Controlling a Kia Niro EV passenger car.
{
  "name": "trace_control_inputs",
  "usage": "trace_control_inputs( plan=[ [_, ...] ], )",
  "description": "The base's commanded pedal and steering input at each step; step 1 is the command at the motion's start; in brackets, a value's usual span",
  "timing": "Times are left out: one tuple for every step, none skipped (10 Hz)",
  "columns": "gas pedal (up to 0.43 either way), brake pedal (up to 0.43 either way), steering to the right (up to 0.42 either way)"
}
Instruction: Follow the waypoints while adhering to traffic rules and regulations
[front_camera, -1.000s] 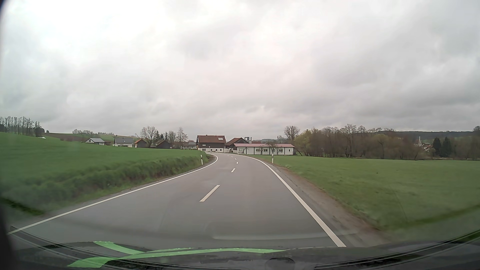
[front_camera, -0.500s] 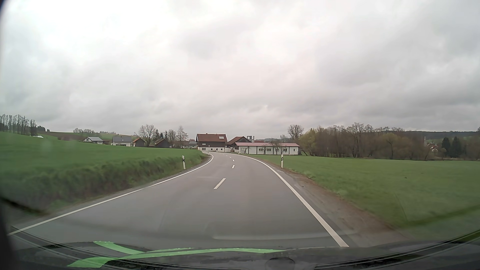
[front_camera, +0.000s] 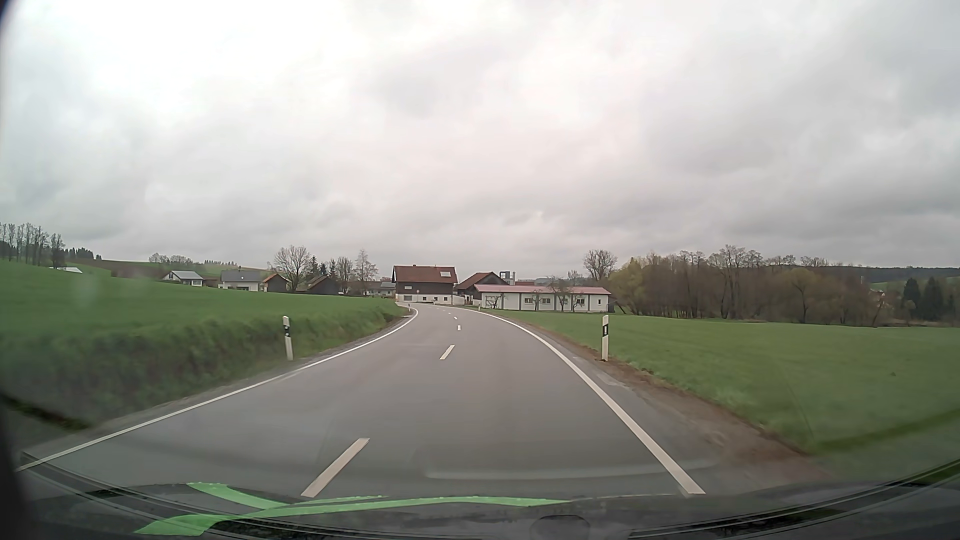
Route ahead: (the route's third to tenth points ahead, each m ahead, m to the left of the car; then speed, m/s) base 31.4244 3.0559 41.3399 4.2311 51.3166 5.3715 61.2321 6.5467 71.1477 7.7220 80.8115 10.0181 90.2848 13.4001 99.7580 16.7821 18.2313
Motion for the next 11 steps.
trace_control_inputs(
  plan=[
    [0.028,0.000,-0.009],
    [0.028,0.000,-0.011],
    [0.028,0.000,-0.014],
    [0.028,0.000,-0.016],
    [0.028,0.000,-0.016],
    [0.039,0.000,-0.017],
    [0.039,0.000,-0.017],
    [0.039,0.000,-0.018],
    [0.047,0.000,-0.018],
    [0.059,0.000,-0.018],
    [0.067,0.000,-0.019]
  ],
)
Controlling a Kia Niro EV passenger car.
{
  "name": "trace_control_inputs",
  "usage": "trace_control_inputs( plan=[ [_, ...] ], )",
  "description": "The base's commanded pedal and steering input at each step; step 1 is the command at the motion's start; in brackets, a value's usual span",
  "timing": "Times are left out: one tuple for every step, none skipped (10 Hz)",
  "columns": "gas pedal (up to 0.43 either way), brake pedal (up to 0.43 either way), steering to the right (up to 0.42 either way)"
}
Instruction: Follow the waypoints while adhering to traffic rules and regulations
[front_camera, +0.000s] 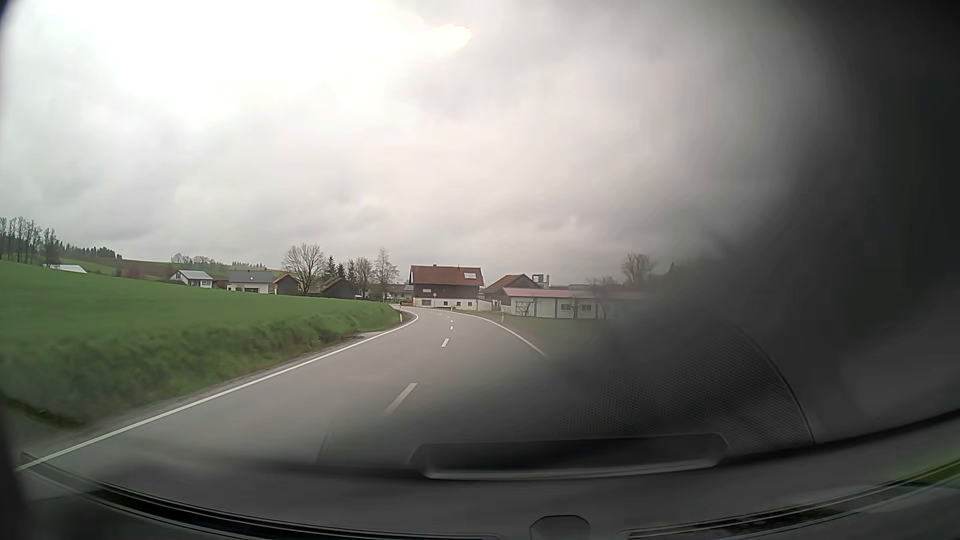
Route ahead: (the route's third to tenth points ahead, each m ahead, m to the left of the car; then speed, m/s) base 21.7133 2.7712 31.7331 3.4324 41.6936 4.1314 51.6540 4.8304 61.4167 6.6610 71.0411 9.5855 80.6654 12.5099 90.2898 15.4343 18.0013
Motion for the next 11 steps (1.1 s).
trace_control_inputs(
  plan=[
    [0.079,0.000,-0.019],
    [0.079,0.000,-0.019],
    [0.087,0.000,-0.019],
    [0.087,0.000,-0.020],
    [0.079,0.000,-0.020],
    [0.067,0.000,-0.018],
    [0.039,0.000,-0.017],
    [0.008,0.000,-0.017],
    [0.000,0.000,-0.017],
    [0.000,0.000,-0.017],
    [0.000,0.000,-0.015]
  ],
)
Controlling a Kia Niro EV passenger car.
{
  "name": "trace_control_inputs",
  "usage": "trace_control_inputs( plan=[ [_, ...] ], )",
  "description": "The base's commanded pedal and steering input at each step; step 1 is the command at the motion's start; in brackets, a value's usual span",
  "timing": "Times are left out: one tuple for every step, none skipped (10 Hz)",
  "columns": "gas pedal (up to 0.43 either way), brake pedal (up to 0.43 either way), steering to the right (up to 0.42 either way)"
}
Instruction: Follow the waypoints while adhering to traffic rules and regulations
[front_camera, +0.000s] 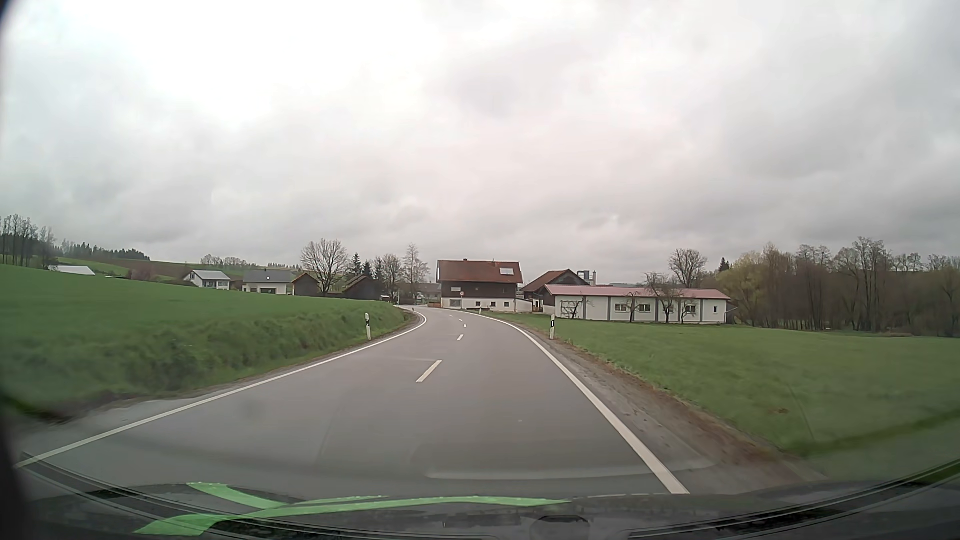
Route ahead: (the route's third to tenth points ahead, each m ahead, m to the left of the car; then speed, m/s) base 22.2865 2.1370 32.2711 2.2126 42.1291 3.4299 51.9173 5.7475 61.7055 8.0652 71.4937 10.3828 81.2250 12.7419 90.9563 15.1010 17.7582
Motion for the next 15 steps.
trace_control_inputs(
  plan=[
    [0.000,0.000,-0.014],
    [0.000,0.000,-0.012],
    [0.000,0.000,-0.012],
    [0.000,0.000,-0.012],
    [0.000,0.000,-0.012],
    [0.000,0.000,-0.012],
    [0.000,0.000,-0.012],
    [0.000,0.000,-0.012],
    [0.000,0.000,-0.012],
    [0.000,0.000,-0.012],
    [0.000,0.000,-0.012],
    [0.000,0.000,-0.012],
    [0.000,0.000,-0.012],
    [0.000,0.000,-0.012],
    [0.000,0.024,-0.012]
  ],
)
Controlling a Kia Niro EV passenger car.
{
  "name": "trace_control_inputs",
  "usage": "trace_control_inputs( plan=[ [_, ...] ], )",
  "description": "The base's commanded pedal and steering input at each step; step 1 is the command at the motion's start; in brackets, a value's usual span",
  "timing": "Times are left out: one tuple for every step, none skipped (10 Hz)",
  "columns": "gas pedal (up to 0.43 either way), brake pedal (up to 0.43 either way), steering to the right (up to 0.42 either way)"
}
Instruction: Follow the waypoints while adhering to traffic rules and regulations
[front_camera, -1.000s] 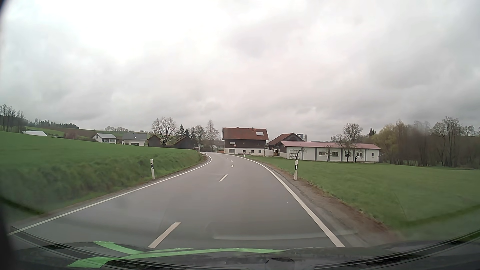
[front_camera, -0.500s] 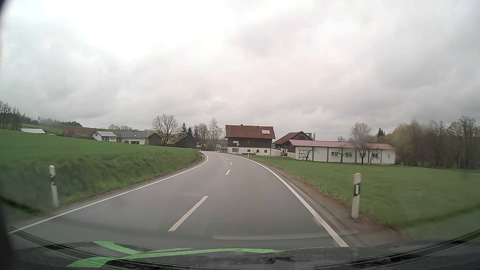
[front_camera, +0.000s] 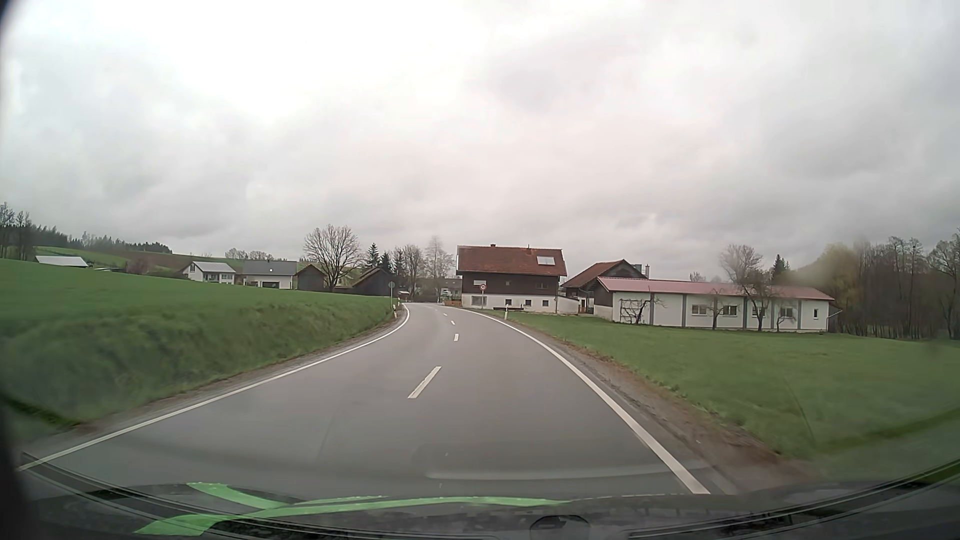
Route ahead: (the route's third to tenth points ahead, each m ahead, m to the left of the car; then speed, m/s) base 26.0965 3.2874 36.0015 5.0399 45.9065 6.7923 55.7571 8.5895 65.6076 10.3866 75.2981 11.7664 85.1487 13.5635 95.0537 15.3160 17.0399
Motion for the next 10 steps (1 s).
trace_control_inputs(
  plan=[
    [0.000,0.043,-0.014],
    [0.000,0.073,-0.018],
    [0.000,0.098,-0.018],
    [0.000,0.110,-0.019],
    [0.000,0.116,-0.019],
    [0.000,0.128,-0.019],
    [0.000,0.134,-0.018],
    [0.000,0.140,-0.019],
    [0.000,0.146,-0.018],
    [0.000,0.152,-0.019]
  ],
)
